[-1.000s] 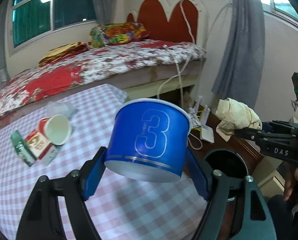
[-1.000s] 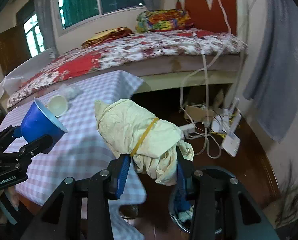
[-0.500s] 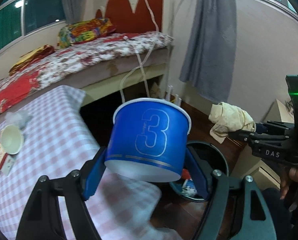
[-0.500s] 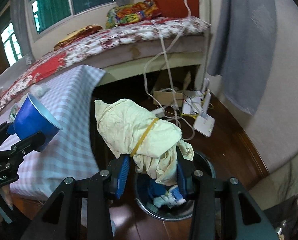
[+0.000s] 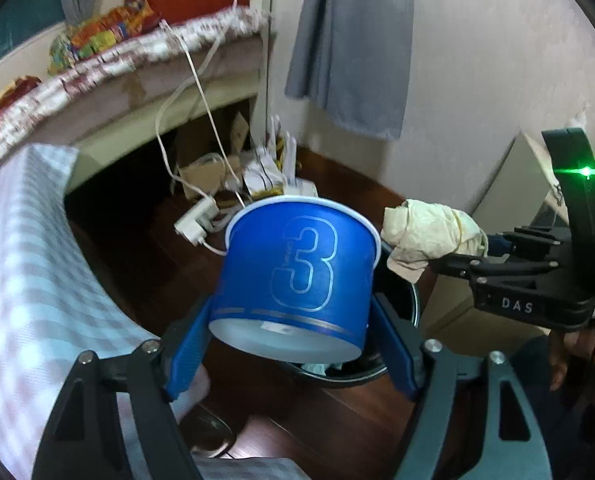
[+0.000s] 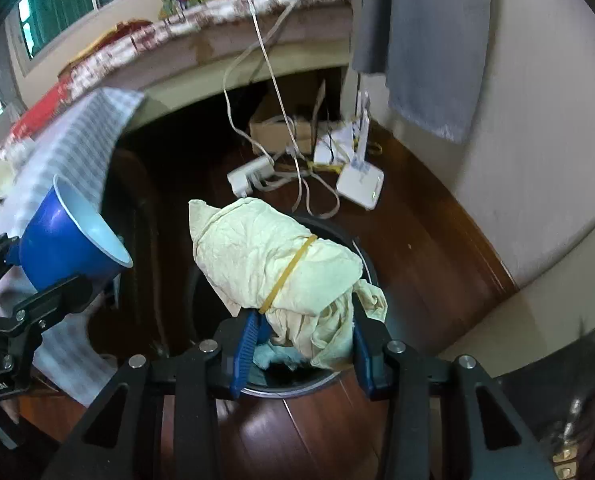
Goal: Collect trash
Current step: 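Carry the blue tub and beige cloth over the black bin and release both, then move both tools back over the table toward the remaining trash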
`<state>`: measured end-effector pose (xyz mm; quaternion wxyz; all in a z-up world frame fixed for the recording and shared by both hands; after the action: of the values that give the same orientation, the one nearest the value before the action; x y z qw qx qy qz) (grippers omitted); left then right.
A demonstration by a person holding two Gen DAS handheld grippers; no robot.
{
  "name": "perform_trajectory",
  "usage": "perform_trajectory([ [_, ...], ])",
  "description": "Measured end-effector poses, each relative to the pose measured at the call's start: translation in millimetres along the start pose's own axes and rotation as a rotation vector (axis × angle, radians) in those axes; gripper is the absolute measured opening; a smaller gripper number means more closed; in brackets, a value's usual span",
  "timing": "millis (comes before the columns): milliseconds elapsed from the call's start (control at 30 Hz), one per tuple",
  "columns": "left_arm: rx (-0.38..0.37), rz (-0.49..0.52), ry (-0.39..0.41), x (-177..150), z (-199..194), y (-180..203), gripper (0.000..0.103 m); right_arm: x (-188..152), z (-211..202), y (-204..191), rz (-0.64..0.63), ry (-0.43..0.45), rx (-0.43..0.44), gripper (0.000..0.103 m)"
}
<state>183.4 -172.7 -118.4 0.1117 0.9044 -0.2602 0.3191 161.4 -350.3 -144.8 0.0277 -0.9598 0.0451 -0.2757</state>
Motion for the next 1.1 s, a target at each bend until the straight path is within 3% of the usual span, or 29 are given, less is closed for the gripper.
perform_trajectory([
  [300, -0.034, -0.038, -0.126, -9.8, 52.2, 3.0, 0.077, -22.2, 53.1, 11.6, -0.064, -0.125, 0.028, 0.044],
  [433, -0.087, -0.057, -0.208, -16.3, 77.0, 11.4, 0.077, -24.5, 71.9, 8.0, -0.099, -0.159, 0.041, 0.045],
  [467, -0.099, -0.074, -0.233, -19.1, 84.0, 11.6, 0.078, -25.7, 77.4, 6.9, -0.112, -0.173, 0.048, 0.048],
  [500, -0.092, -0.094, -0.279, -22.4, 95.8, 8.9, 0.079, -27.6, 85.4, 5.4, -0.138, -0.193, 0.051, 0.071],
  [533, -0.073, -0.103, -0.327, -27.3, 105.7, 6.8, 0.079, -32.1, 95.7, 7.8, -0.168, -0.223, 0.009, 0.087],
  [567, -0.066, -0.108, -0.346, -30.6, 110.0, 5.2, 0.079, -36.1, 104.0, 12.5, -0.193, -0.248, -0.041, 0.096],
  [667, -0.042, -0.120, -0.316, -31.4, 102.2, -0.2, 0.081, -44.8, 107.3, 22.8, -0.231, -0.279, -0.088, 0.096],
  [800, -0.015, -0.134, -0.260, -23.7, 82.8, -3.4, 0.085, -38.9, 84.2, 36.9, -0.185, -0.241, -0.105, 0.101],
  [1100, 0.061, -0.099, -0.095, 14.9, 27.7, -9.2, 0.091, 7.5, 27.1, 19.7, -0.157, -0.066, -0.106, 0.103],
])
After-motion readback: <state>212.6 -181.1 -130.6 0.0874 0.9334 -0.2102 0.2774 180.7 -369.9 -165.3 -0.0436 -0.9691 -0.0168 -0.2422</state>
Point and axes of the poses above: each gripper's, at about its wrist camera, not at the fingertips, and z roughly the way its jaws point, y to its right, x to its top, the point moved 5 cm from there along z, roughly the way its jaws point, and after that the axes turned 3 degrees about x, right-handed, at the moved point
